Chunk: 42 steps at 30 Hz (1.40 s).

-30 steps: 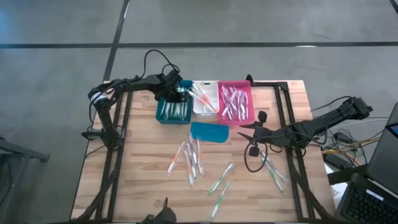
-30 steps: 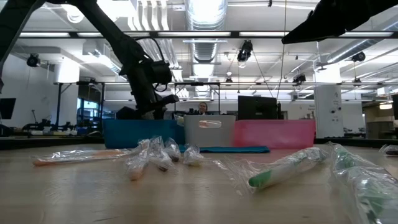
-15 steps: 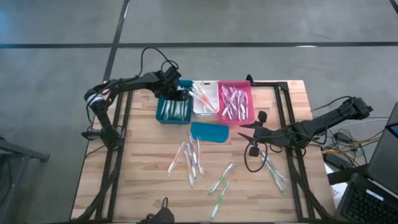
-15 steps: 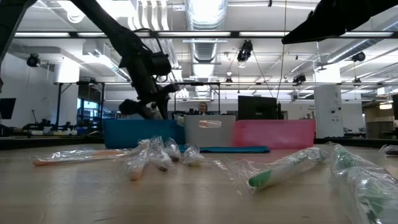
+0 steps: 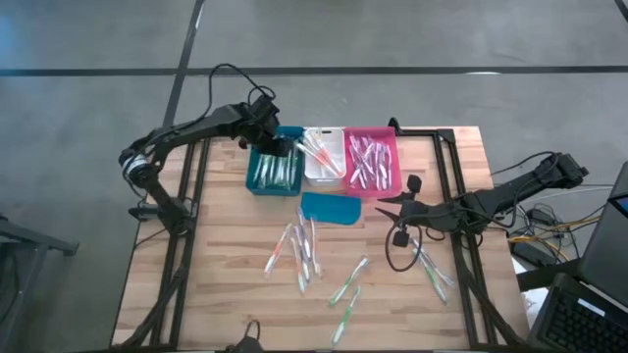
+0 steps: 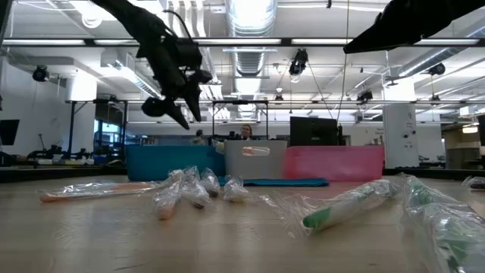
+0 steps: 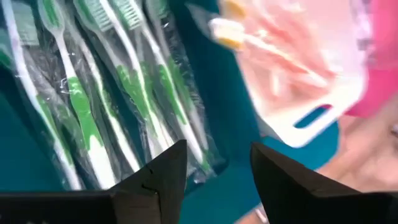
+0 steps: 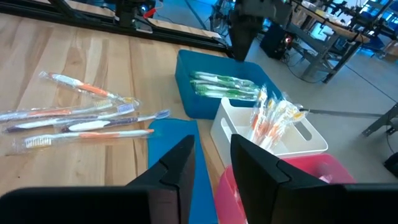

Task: Pick & Place Toothbrushes
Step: Put the right purple toothbrush into the pink bin

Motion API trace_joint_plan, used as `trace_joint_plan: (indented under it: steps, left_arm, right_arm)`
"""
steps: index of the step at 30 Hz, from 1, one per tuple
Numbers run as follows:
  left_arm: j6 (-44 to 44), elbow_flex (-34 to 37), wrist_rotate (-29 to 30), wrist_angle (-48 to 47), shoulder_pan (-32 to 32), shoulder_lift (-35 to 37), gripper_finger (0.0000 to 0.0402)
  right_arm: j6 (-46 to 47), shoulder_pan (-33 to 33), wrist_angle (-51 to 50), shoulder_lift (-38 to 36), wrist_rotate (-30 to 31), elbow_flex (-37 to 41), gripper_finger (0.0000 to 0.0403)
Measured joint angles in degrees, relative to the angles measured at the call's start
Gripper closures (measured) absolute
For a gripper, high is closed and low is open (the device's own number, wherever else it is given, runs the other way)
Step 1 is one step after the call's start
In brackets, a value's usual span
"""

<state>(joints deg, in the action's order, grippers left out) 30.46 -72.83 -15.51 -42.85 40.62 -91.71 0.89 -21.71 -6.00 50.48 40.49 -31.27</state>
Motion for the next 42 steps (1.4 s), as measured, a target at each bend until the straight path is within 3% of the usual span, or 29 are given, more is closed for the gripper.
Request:
trace_joint_plan:
  steps: [13,21,30,42]
  left_arm:
    - [-3.7,0.1,0.2,-0.5,-9.1,11.0,0.0223]
    - [-3.7,0.9,6.0,-0.5,-19.3,15.0,0.0223]
    - [-3.6,0.9,10.3,-0.5,-29.3,15.1,0.0223]
    - [-2.7,1.5,21.1,-0.3,-39.3,15.1,0.0223]
  right_arm:
    - [-0.9,0.0,0.2,0.0,0.0,0.0,0.0343]
    - [-0.9,0.0,0.2,0.0,0.0,0.0,0.0348]
    - [-0.6,0.0,0.3,0.0,0.0,0.0,0.0322]
    - [-0.4,0.0,0.3,0.0,0.0,0.0,0.0287]
